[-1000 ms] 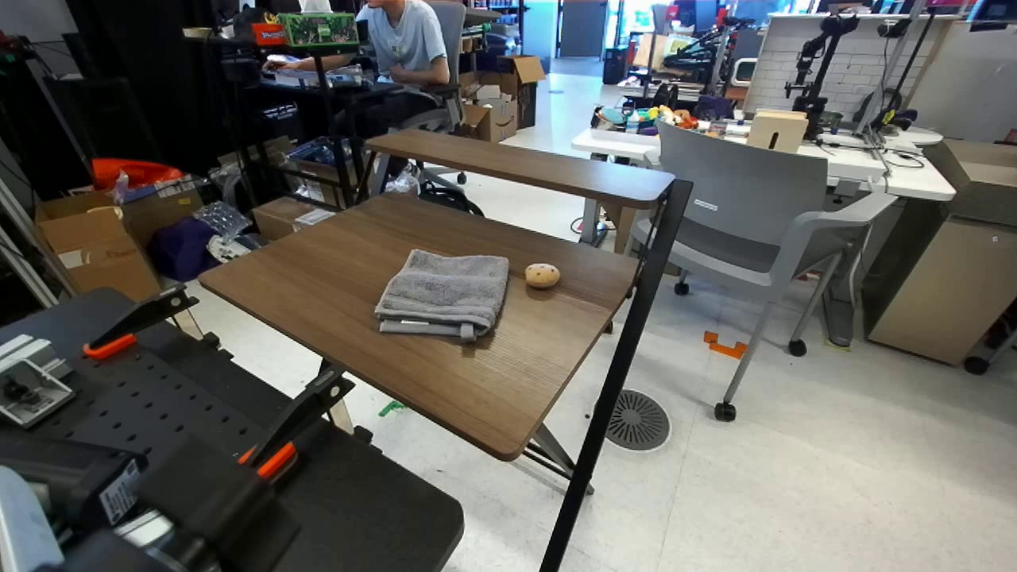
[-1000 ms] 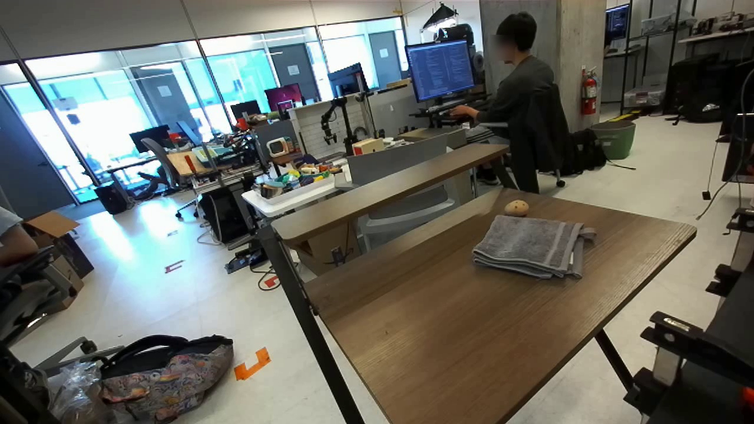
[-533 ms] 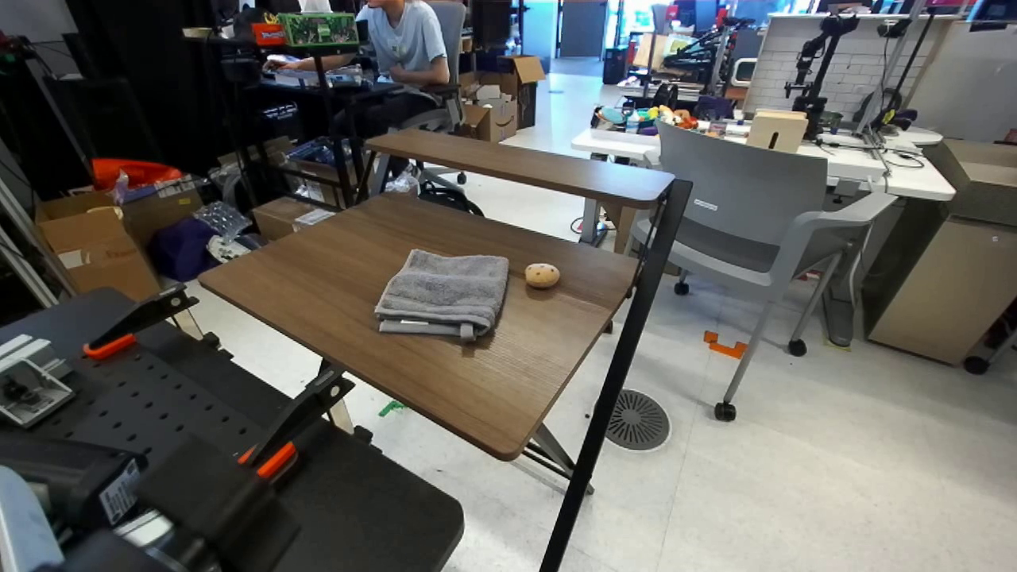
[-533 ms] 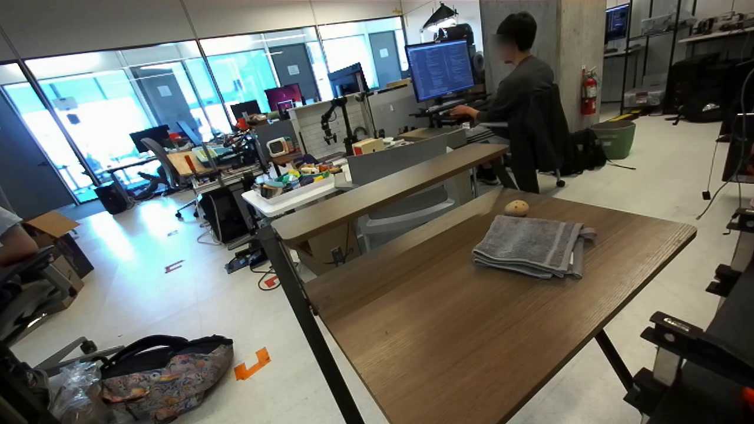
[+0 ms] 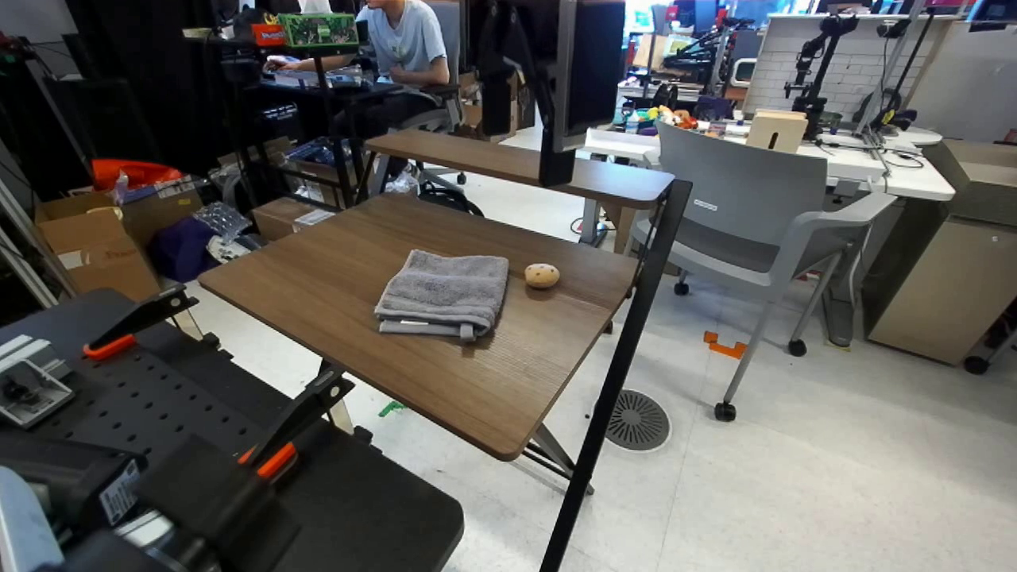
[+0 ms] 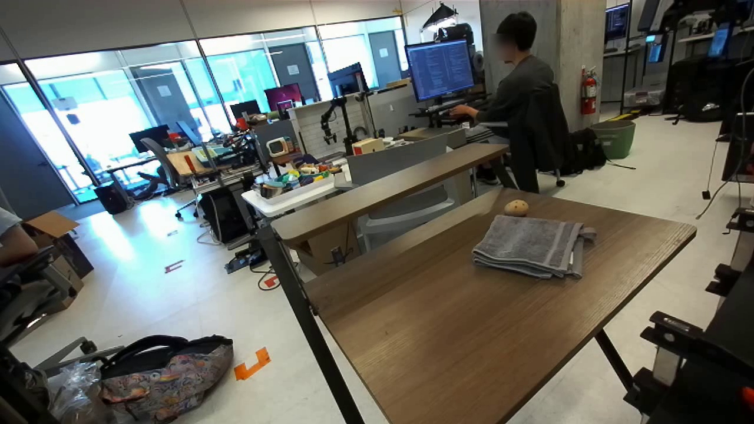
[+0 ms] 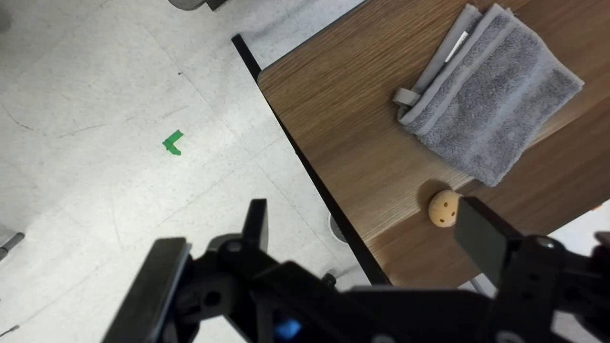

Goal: Use the towel to wipe the table

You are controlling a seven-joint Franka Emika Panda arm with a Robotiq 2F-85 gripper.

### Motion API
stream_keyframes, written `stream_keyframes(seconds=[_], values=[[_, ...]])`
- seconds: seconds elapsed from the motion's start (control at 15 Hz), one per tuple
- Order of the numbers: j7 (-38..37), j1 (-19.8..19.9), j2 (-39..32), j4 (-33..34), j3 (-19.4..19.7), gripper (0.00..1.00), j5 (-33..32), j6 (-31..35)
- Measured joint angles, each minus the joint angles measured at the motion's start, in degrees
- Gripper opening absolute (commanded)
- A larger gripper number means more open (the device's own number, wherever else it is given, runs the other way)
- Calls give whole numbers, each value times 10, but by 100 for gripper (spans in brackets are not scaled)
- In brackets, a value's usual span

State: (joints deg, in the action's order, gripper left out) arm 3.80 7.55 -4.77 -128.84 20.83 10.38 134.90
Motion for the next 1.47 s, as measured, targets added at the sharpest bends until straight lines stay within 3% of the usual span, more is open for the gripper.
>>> stream_keyframes(seconds=[0.13,0.4,0.8,1.13,1.47], values=[[-5,8,-1,0,-10,100,0,3],[-100,10,-38,11,-48,100,1,35],[-219,-26,-135,42,-114,100,2,49],[-235,-31,-208,46,-151,100,73,159],[-235,-31,-218,48,-151,100,73,160]])
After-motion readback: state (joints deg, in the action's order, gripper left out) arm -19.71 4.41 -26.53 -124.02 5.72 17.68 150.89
